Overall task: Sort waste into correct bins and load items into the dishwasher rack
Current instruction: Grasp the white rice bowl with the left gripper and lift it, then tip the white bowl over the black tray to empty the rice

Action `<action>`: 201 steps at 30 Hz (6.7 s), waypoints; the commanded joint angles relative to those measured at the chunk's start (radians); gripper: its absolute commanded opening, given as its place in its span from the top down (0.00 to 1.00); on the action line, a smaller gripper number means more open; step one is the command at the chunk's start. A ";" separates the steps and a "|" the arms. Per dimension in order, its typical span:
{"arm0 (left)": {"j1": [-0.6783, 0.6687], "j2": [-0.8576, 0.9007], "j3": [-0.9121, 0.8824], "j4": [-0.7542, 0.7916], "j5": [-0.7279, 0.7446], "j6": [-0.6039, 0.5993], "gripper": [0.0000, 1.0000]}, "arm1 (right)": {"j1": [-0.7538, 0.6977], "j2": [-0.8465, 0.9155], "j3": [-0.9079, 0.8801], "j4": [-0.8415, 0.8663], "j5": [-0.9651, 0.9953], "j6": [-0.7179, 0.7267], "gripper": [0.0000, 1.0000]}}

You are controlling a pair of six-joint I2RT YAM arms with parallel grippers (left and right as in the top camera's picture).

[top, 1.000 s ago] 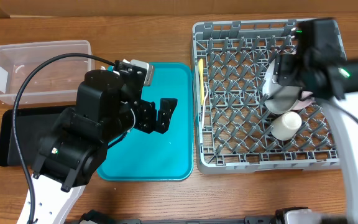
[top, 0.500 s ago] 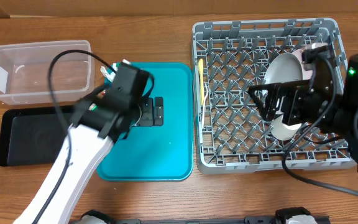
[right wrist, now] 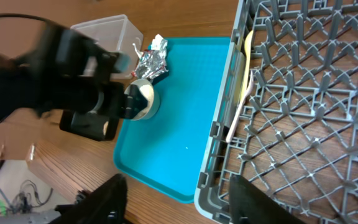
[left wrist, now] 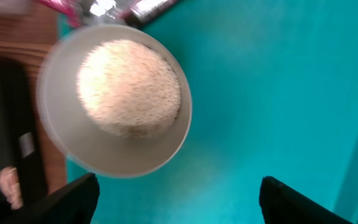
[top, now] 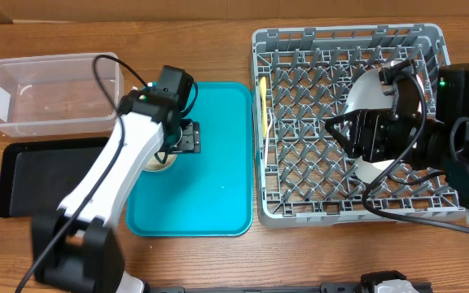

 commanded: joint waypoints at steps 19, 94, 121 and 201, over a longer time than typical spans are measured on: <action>0.010 0.248 0.008 0.106 0.029 0.071 0.62 | -0.001 -0.001 0.001 -0.006 -0.001 0.002 0.52; 1.299 -0.196 -0.517 0.410 1.523 0.825 0.96 | -0.001 -0.001 0.001 -0.048 -0.001 0.002 0.54; 1.315 -0.166 -0.525 0.425 1.475 0.871 0.96 | -0.001 -0.001 0.001 -0.054 -0.001 0.002 0.54; 1.312 -0.200 -0.527 0.485 1.698 0.701 0.96 | -0.001 -0.002 0.002 -0.054 -0.001 0.002 0.54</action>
